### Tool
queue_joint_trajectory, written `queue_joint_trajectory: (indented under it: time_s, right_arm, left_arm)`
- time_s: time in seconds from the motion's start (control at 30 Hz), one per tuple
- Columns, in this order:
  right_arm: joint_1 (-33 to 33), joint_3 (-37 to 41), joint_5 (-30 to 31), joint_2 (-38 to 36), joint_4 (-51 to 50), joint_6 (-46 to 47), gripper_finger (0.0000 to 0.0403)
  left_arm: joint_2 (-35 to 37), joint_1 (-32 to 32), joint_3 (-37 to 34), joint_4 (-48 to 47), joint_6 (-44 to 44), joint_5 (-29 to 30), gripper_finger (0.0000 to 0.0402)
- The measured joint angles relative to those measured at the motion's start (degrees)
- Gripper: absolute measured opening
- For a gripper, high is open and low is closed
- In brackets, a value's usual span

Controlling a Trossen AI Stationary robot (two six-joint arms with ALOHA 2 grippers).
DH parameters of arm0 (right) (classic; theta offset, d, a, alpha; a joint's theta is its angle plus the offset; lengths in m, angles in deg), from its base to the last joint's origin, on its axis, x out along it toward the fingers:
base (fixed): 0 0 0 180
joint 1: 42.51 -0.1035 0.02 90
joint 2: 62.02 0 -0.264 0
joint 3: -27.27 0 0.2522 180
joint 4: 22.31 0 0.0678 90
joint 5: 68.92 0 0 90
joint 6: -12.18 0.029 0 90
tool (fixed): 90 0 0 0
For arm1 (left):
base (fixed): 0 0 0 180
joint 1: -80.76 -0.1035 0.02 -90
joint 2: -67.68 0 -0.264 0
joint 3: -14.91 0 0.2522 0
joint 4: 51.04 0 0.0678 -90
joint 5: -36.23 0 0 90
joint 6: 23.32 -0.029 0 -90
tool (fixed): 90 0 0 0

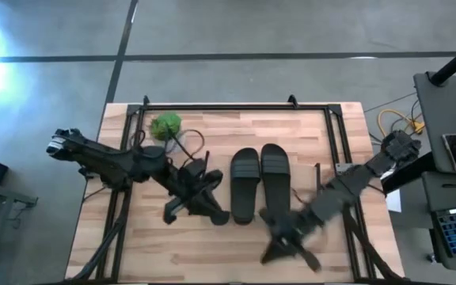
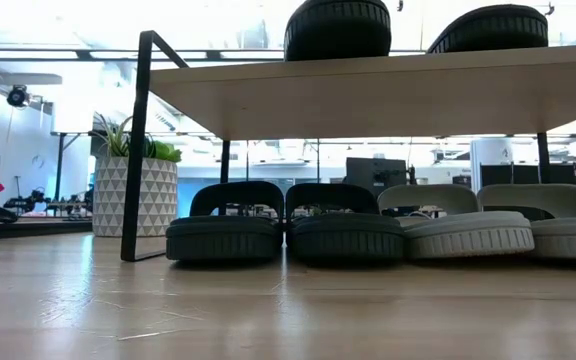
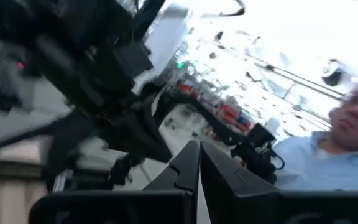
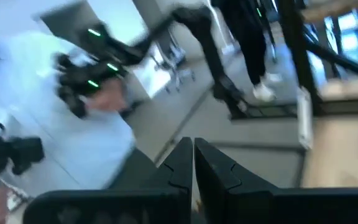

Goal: Pick and place slides into the shelf
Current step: Return to Home Position

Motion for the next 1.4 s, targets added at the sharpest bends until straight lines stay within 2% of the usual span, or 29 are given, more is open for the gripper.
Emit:
queue_joint_trajectory:
  time_s: [0.17,0.3,0.4,0.53,0.7,0.8,1.03,1.2,1.4]
  right_arm:
    - [9.41,9.60,-11.05,-5.77,2.63,0.01,0.0011]
    - [14.93,17.33,-13.23,-14.89,4.40,-0.35,0.0011]
    - [17.22,23.33,-12.01,-23.92,3.97,-0.49,0.0011]
    - [17.21,30.35,-7.36,-36.98,4.11,-1.79,0.0011]
    - [16.29,37.65,3.02,-49.30,2.13,-2.60,0.0011]
    - [16.39,40.24,6.83,-53.29,0.32,-2.65,0.0011]
    - [16.75,44.57,6.81,-59.21,-0.78,-3.31,0.0011]
    - [16.75,48.37,6.83,-65.01,-0.20,-3.82,0.0011]
    - [16.75,53.26,6.88,-72.65,0.39,-5.47,0.0011]
  left_arm:
    - [0.16,0.63,-3.23,-0.13,5.86,2.44,0.0000]
    - [0.56,1.82,-3.40,4.09,1.49,2.70,0.0000]
    - [1.62,1.51,-3.49,4.13,-1.27,2.66,0.0000]
    - [5.24,0.21,-5.83,3.43,-4.10,2.63,0.0000]
    - [13.71,-2.03,-11.11,-1.22,-8.92,4.42,0.0000]
    - [18.75,-4.24,-14.84,-1.36,-12.78,6.45,0.0000]
    - [29.53,-11.49,-24.71,-2.36,-14.57,6.65,0.0000]
    - [37.75,-16.66,-32.62,-2.33,-11.55,6.65,0.0000]
    - [47.12,-19.24,-41.31,-2.27,-7.46,6.61,0.0000]
